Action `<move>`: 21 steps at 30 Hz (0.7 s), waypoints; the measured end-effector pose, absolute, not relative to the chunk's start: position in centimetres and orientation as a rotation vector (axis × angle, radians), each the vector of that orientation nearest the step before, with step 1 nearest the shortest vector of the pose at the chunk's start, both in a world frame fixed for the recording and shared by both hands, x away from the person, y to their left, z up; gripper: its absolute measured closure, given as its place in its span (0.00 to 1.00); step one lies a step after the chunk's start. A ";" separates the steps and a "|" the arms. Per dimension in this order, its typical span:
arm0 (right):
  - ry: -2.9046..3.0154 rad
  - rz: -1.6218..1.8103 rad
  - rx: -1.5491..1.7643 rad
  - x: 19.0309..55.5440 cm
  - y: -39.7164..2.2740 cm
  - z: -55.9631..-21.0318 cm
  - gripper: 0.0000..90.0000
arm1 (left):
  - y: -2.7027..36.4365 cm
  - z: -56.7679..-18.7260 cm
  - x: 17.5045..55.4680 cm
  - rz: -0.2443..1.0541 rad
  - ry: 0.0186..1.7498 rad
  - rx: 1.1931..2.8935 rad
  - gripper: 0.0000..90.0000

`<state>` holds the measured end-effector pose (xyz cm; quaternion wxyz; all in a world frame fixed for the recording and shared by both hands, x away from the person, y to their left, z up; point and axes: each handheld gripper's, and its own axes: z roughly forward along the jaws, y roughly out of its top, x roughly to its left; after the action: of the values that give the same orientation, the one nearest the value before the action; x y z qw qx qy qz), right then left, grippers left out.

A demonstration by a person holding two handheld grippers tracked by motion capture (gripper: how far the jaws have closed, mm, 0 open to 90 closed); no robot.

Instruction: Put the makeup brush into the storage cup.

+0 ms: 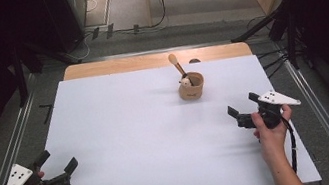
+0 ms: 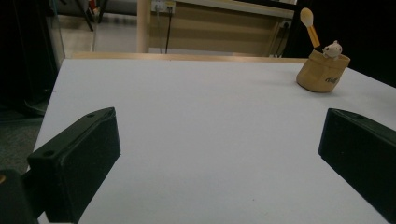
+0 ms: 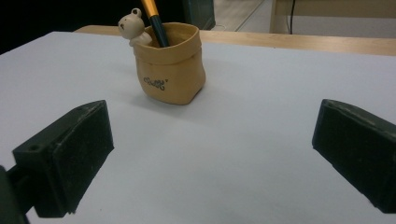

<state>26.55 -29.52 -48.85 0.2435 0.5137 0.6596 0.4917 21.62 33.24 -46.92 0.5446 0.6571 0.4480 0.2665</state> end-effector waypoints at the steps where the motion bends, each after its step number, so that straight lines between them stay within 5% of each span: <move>1: 1.803 1.341 1.401 26.4 -29.7 -48.9 0.00 | 33.2 -46.9 21.6 0.632 1.063 1.560 0.00; 21: 1.763 1.356 1.412 23.4 -31.5 -49.9 0.00 | 33.1 -47.0 21.7 0.632 1.060 1.567 0.00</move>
<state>23.37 -31.46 -49.91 0.2507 0.5187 0.6478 0.4984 21.66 33.06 -46.99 0.5427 0.6599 0.4464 0.2660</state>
